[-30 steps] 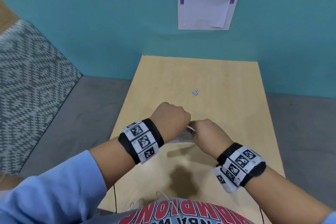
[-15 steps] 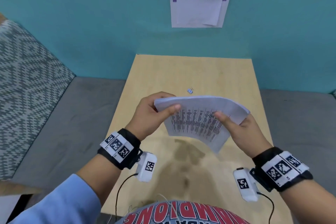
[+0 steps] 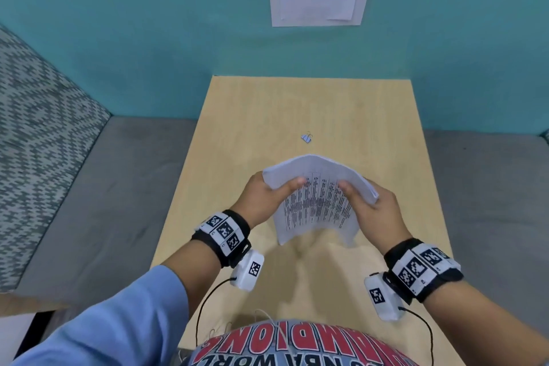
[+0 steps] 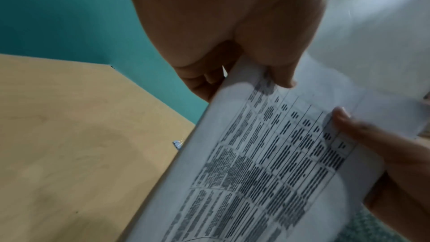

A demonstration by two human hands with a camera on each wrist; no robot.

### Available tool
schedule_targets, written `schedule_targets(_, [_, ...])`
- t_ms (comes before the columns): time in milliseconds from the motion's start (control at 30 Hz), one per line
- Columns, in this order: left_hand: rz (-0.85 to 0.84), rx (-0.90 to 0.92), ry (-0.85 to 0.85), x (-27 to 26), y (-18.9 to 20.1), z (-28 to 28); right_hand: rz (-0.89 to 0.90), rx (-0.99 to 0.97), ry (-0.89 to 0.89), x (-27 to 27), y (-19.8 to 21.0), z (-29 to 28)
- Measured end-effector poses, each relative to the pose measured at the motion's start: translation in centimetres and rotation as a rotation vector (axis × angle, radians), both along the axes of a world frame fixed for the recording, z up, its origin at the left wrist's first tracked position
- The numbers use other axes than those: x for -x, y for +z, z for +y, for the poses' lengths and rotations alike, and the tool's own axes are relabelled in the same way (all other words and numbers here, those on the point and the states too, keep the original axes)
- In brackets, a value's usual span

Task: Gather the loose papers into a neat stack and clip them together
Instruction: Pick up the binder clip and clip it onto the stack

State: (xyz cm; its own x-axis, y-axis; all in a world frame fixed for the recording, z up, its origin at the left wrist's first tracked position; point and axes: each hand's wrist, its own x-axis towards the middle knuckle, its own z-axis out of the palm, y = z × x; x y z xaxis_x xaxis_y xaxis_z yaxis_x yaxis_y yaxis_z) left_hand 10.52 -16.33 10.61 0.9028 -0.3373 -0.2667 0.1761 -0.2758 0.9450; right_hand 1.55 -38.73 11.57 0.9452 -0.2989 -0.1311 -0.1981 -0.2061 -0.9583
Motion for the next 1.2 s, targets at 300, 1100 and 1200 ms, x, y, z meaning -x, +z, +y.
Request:
schedule_targets(300, [-0.005,-0.042,-0.076,-2.7,1.4,1.1,0.046,-0.08,0.059,-2.3,1.3,-1.8])
schedule_targets(1100, [0.429,-0.303,-0.055,-2.2,-8.8,15.0,0.412,0.445,0.04,-22.9,-11.0,-2.7])
schedule_targets(1200, [0.496,-0.352,-0.034,-2.4,-10.3,16.1,0.271,0.548,0.123,-24.5,-13.5,-1.3])
